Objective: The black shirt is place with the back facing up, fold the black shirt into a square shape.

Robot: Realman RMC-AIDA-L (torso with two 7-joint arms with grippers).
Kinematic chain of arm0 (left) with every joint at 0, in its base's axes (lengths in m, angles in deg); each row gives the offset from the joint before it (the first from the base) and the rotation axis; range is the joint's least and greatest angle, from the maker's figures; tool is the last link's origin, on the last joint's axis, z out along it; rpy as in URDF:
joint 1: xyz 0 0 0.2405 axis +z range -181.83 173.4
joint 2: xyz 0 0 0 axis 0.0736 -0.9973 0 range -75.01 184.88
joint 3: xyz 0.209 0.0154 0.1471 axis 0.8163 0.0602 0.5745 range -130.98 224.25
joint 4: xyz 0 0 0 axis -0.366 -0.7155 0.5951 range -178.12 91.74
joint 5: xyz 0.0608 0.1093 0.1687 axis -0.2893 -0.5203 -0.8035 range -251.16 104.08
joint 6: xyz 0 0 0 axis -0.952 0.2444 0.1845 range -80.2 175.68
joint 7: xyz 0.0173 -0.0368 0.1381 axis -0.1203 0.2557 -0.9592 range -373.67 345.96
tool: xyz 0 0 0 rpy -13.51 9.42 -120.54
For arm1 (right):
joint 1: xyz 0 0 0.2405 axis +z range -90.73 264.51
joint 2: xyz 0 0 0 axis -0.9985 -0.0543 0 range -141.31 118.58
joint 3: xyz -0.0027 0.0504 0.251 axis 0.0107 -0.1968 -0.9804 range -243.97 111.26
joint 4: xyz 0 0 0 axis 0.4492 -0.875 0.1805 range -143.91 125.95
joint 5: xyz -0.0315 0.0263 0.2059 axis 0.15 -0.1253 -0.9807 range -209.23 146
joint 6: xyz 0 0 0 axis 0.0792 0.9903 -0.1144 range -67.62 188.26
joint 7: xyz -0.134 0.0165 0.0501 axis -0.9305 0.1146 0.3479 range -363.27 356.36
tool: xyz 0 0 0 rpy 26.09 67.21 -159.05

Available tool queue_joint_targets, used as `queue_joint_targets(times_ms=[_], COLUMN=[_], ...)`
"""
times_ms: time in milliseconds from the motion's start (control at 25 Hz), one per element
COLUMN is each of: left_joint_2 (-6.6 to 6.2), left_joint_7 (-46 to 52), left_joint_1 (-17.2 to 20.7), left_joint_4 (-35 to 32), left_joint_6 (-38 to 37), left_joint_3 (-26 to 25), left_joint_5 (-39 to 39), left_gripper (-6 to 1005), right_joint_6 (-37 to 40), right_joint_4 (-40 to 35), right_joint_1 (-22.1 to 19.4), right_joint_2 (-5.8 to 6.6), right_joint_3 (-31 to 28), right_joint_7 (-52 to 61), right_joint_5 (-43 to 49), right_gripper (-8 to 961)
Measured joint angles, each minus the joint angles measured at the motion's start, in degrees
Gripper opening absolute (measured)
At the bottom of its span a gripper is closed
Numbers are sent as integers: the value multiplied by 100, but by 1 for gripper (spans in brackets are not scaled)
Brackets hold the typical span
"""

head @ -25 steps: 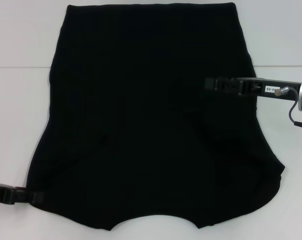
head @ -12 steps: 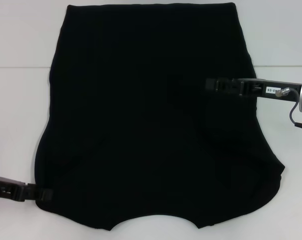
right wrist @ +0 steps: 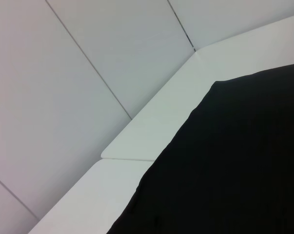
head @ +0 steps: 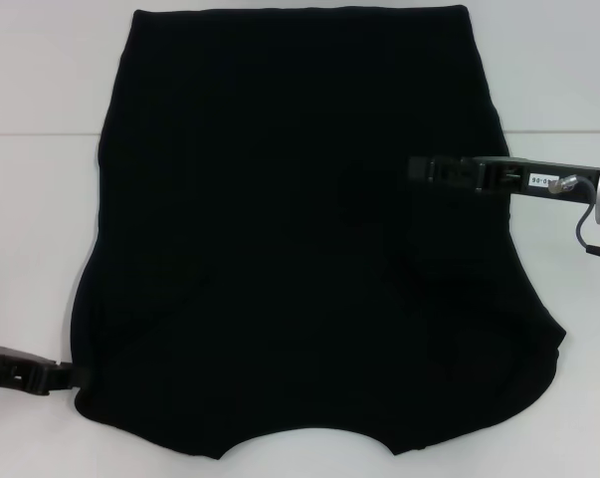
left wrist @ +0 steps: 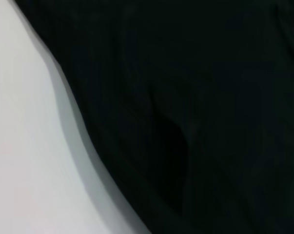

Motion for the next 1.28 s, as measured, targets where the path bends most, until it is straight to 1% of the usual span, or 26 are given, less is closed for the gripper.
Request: queue_joint_targets(times_ms=[80,320,480,600,640,1280], left_joint_2=[4,31,17,-18,-47,-76], left_joint_7=[0,0,14,48,88,283], left_joint_1=[-2,-9,-9,-10,-14,-53], left_joint_4=[1,13,13,3,-4,-34], left_joint_6=[33,140,135,95,55,-70], left_joint_3=[1,77,78,79,72,49], left_joint_5=[-3,-4,-5,-12,-16,-155], left_gripper=[213,20,11,4,2,131], right_joint_6=[1,3,-6,-13,-14,-6], right_joint_4=[0,0,0,0,0,0], right_joint_1=[-9,-38,-60,-74,-77,-111], right_joint_2=[3,6,14,21,23,31], right_joint_3=[0,0,0,0,0,0], right_joint_7=[0,0,0,0,-1,-25], right_joint_5=[-4,-8,-18,-44,-54,-85], right_gripper=[564,563,563,563,563,563])
